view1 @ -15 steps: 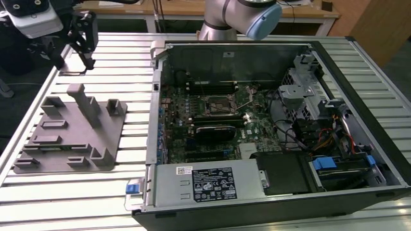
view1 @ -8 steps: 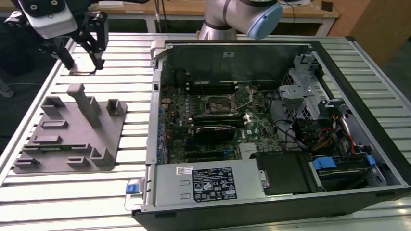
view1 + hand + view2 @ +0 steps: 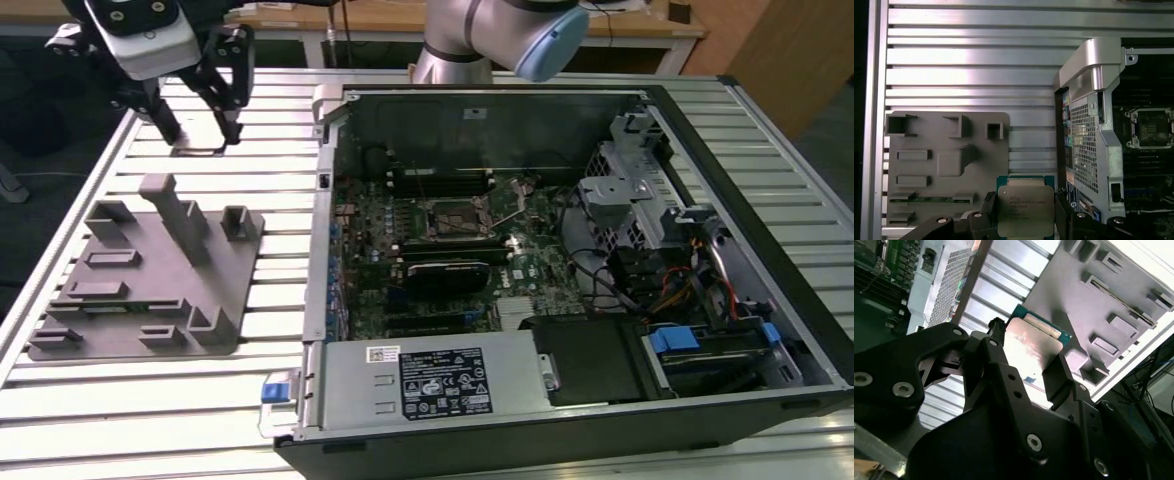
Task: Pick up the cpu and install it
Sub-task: 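Pick up the cpu and move it towards the insertion slot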
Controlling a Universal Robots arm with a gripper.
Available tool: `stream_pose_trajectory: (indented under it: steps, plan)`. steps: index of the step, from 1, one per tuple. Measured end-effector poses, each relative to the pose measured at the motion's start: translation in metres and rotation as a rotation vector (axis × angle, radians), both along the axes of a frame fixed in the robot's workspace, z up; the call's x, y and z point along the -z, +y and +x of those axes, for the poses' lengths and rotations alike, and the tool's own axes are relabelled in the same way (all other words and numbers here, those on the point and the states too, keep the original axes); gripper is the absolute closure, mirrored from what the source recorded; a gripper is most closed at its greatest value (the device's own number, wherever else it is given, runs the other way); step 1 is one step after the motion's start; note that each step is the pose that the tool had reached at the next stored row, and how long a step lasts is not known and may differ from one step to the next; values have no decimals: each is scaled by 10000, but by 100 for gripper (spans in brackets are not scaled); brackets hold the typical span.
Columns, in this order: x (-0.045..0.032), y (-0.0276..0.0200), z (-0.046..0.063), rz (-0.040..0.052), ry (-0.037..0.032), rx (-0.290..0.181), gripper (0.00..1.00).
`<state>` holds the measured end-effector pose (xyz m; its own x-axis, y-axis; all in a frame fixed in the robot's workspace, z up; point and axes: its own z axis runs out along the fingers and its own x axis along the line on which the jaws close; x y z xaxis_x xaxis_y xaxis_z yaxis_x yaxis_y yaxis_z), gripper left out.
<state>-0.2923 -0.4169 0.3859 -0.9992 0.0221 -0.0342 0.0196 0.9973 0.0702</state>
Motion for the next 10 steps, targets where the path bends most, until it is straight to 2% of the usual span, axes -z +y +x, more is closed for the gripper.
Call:
stream_pose_trajectory:
  steps: [10]
  plan:
    - [0,5,343,0,0,1,45]
